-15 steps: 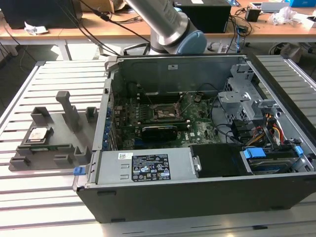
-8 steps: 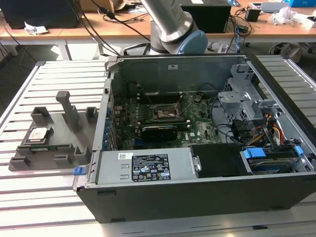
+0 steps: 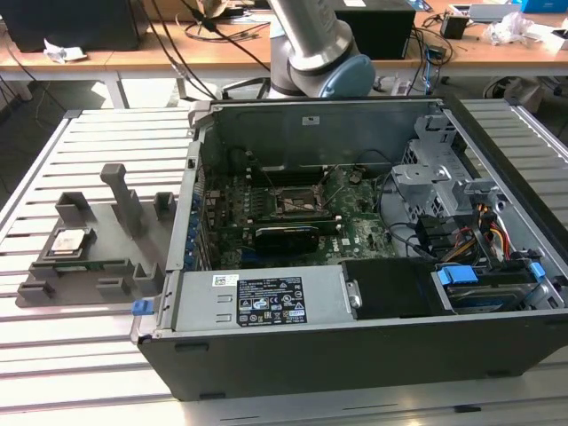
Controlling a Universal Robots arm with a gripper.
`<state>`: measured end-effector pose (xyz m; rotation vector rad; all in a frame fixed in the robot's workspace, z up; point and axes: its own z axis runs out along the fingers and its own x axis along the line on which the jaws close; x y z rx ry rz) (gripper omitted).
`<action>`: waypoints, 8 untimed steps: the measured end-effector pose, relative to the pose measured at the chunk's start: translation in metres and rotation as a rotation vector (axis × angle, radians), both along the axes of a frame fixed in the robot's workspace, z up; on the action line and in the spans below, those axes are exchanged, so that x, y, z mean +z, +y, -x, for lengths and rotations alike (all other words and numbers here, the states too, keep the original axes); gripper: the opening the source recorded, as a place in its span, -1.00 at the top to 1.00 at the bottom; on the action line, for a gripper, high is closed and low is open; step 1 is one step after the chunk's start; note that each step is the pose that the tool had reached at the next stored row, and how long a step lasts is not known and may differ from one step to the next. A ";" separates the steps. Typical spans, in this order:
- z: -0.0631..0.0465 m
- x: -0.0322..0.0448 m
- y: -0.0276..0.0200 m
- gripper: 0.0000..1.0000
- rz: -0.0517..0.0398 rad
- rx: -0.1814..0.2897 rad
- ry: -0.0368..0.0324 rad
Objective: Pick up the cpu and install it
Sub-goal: 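Reach for the cpu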
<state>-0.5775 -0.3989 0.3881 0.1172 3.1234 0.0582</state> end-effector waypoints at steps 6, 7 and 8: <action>-0.039 -0.0001 0.0000 0.79 0.0062 0.000 0.0176; -0.042 0.0000 0.0000 0.79 0.0064 0.000 0.0192; -0.044 0.0000 0.0000 0.79 0.0063 0.000 0.0202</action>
